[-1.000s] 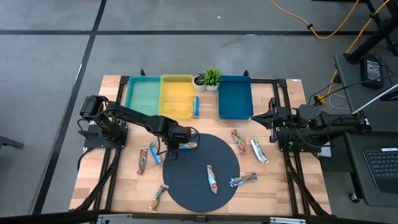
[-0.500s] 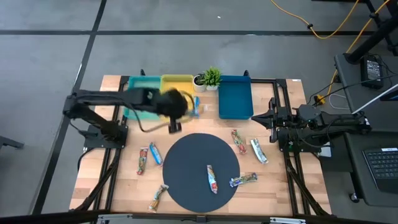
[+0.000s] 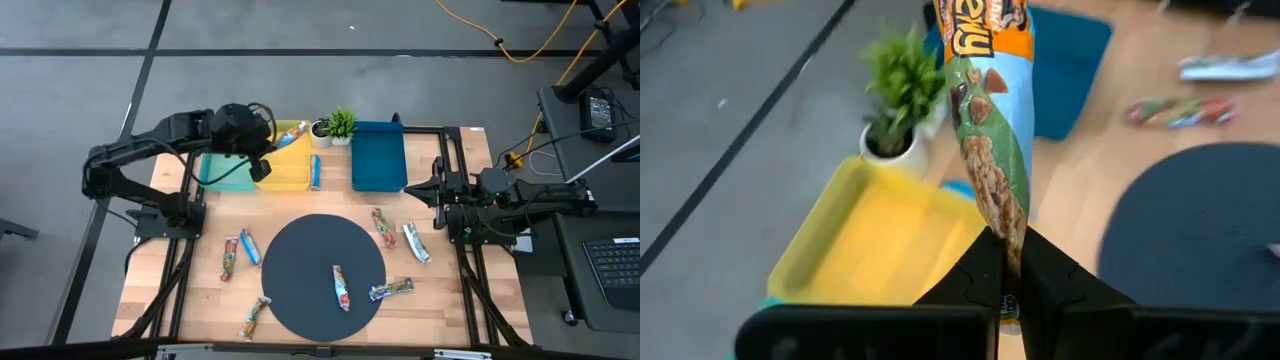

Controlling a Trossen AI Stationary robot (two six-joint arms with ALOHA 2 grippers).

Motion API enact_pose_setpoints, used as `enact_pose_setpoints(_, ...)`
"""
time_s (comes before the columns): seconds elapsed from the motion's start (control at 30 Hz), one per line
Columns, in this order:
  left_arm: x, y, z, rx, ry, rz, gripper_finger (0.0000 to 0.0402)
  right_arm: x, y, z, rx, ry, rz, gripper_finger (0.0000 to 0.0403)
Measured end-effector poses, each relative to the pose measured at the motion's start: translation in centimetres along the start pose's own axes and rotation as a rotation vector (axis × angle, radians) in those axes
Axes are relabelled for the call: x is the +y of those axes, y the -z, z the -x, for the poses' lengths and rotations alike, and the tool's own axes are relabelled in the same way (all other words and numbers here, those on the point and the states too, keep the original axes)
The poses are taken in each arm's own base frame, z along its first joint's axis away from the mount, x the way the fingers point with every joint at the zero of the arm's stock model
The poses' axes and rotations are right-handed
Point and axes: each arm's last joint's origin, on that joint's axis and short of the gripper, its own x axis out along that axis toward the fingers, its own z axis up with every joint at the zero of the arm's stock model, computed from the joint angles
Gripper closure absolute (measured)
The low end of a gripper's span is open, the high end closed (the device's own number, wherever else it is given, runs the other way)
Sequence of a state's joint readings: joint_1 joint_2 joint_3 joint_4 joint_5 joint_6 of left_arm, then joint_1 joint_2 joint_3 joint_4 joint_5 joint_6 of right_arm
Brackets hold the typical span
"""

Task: Pick and place Granola Bars by type
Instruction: Put the green granola bar into the yellow bin

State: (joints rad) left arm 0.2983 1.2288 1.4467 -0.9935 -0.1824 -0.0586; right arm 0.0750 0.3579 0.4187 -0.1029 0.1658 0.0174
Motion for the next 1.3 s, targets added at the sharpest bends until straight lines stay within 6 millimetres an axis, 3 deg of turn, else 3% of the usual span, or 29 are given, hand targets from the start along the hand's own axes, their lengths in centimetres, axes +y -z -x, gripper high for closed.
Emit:
enact_pose_setpoints(0.2,1.4,-0.2,-3.0,0.095,-0.027,0.015,0.0397,0.0,0.0,0.0,0.0,0.0,0.0,0.039)
enact_pose_setpoints(0.57,5.0,0.4,-11.2,0.332,-0.004,-0.013,0.0397,0.0,0.0,0.0,0.0,0.0,0.0,0.039)
enact_pose_setpoints(0.77,5.9,1.4,-15.4,0.446,0.071,-0.029,0.0398,0.0,0.0,0.0,0.0,0.0,0.0,0.039)
enact_pose_setpoints(1.03,6.6,2.7,-18.0,0.517,0.093,-0.064,0.0398,0.0,0.0,0.0,0.0,0.0,0.0,0.039)
enact_pose_setpoints(1.3,7.5,7.3,-19.9,0.604,0.133,0.001,0.0398,0.0,0.0,0.0,0.0,-0.001,0.0,0.039)
